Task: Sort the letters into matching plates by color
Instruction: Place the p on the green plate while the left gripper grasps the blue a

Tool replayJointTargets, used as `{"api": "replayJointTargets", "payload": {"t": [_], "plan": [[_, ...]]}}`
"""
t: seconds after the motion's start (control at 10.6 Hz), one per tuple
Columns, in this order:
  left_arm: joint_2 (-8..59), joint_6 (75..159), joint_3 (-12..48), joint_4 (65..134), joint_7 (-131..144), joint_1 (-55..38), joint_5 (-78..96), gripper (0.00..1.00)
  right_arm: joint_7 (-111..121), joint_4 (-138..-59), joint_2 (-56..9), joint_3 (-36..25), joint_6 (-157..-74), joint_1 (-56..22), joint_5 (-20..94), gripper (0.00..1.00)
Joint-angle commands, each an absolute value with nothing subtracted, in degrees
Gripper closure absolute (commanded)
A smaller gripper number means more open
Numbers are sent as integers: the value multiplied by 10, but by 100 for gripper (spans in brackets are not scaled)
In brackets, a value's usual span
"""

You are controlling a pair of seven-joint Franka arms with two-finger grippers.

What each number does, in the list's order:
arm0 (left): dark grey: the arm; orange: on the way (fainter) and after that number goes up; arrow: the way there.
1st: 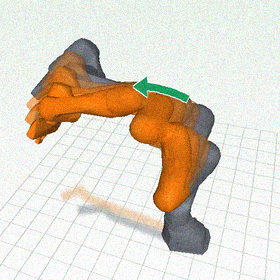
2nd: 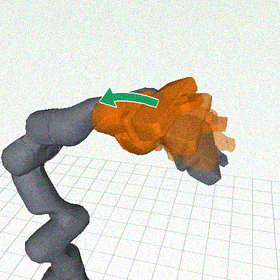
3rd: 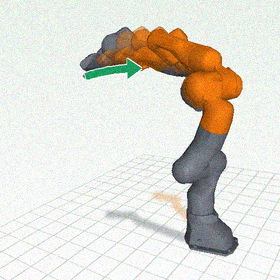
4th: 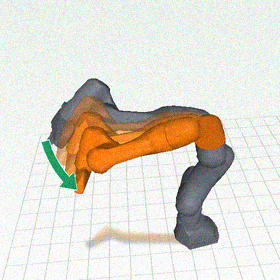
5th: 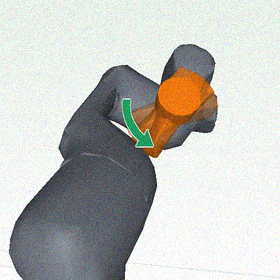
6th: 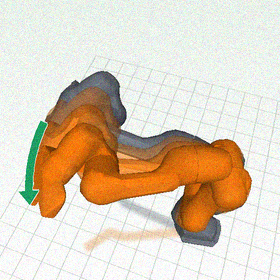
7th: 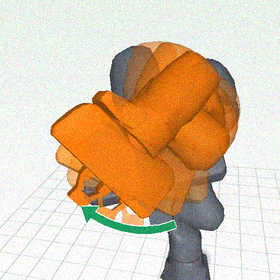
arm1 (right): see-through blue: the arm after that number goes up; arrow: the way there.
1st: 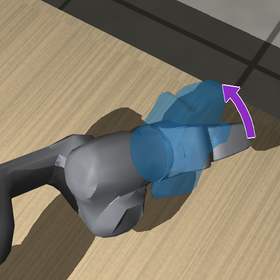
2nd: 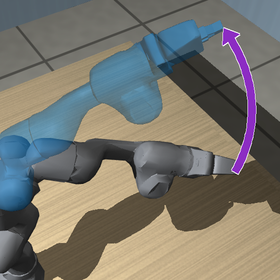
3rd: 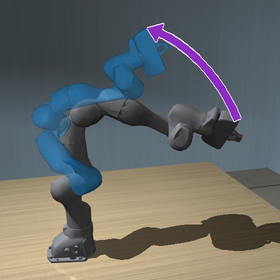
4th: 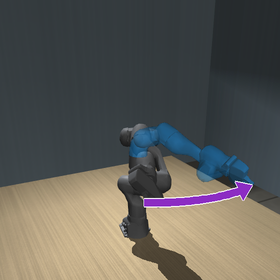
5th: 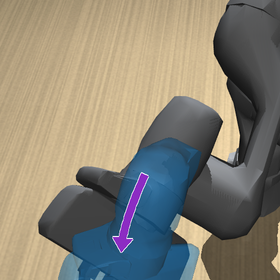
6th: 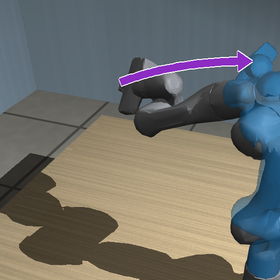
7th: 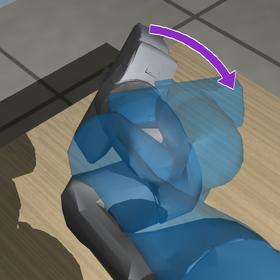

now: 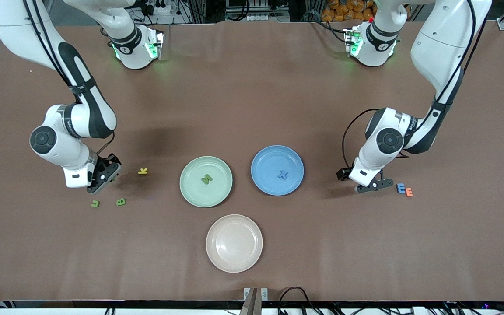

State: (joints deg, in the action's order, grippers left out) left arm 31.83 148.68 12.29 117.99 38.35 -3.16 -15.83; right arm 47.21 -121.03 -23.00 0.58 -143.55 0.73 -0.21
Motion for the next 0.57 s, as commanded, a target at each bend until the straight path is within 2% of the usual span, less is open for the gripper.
{"api": "replayJointTargets", "payload": {"t": [0.0, 0.19, 0.47], "plan": [[322, 1486, 126, 1178, 395, -30, -177, 0, 317, -1202, -206, 24, -1374, -4, -1, 100], [319, 1485, 126, 1183, 397, -30, -177, 0, 197, -1176, -207, 39, -1336, -23, -1, 100], [316, 1471, 127, 1183, 399, -31, -177, 0, 90, -1161, -211, 41, -1328, -64, 3, 100]]}}
